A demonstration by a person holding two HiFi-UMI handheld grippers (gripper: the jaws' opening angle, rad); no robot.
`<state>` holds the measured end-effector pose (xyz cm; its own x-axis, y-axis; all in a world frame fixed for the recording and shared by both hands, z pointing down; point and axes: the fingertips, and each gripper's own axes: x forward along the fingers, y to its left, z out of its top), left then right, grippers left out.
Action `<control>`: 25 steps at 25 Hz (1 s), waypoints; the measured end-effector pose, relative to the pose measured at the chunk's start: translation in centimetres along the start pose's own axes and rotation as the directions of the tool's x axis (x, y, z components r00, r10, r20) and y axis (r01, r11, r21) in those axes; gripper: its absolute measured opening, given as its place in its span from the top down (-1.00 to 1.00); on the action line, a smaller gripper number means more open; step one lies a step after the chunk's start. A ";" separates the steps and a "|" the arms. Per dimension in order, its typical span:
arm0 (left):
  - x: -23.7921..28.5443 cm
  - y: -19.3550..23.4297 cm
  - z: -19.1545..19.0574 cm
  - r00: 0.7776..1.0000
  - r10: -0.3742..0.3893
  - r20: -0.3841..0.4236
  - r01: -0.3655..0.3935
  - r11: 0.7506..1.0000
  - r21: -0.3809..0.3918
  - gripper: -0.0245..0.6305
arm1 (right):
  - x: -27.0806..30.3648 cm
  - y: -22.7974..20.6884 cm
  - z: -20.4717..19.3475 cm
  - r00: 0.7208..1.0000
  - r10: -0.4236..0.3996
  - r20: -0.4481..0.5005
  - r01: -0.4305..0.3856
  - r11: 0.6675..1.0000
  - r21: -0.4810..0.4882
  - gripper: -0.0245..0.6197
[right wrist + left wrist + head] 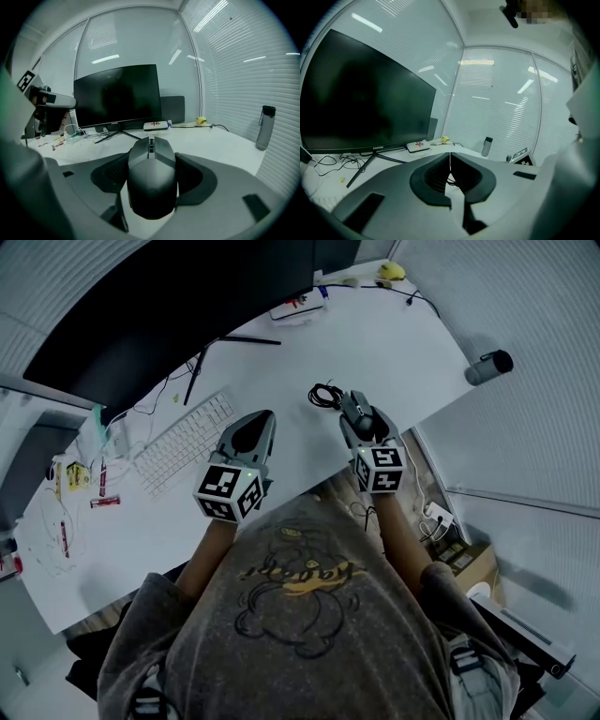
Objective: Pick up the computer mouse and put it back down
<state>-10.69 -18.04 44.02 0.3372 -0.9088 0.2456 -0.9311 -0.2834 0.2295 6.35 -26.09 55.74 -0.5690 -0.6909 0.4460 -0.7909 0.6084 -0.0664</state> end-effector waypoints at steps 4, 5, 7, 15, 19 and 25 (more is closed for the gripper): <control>0.1 0.1 -0.1 1.000 0.005 -0.007 -0.005 1.000 0.000 0.86 | 1.6 -0.2 -1.6 0.999 0.002 -0.044 -0.002 1.000 -0.013 0.00; 0.1 0.1 -0.1 1.000 0.006 -0.008 -0.006 1.000 0.000 0.86 | 2.0 -0.3 -2.1 0.998 0.000 -0.058 0.000 1.000 -0.014 0.00; 0.1 0.1 -0.2 1.000 0.007 -0.009 -0.007 1.000 0.000 0.86 | 2.6 -0.6 -3.0 0.997 -0.005 -0.079 0.004 1.000 -0.010 0.00; 0.2 0.2 -0.5 1.000 0.011 -0.022 -0.011 1.000 -0.001 0.86 | 4.7 -1.9 -6.0 0.988 -0.027 -0.153 0.030 0.999 0.020 0.00; 0.2 0.4 -0.6 1.000 0.011 -0.027 -0.011 1.000 0.000 0.86 | 5.5 -2.6 -7.3 0.982 -0.040 -0.186 0.046 0.998 0.030 0.00; 0.3 0.6 -0.8 0.999 0.015 -0.032 -0.015 1.000 0.000 0.86 | 6.5 -2.8 -8.7 0.976 -0.040 -0.216 0.050 0.998 0.041 0.00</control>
<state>-11.08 -18.27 44.96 0.3272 -0.9029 0.2789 -0.9362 -0.2696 0.2254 6.86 -28.86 66.56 -0.4748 -0.6141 0.6304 -0.8267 0.5569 -0.0802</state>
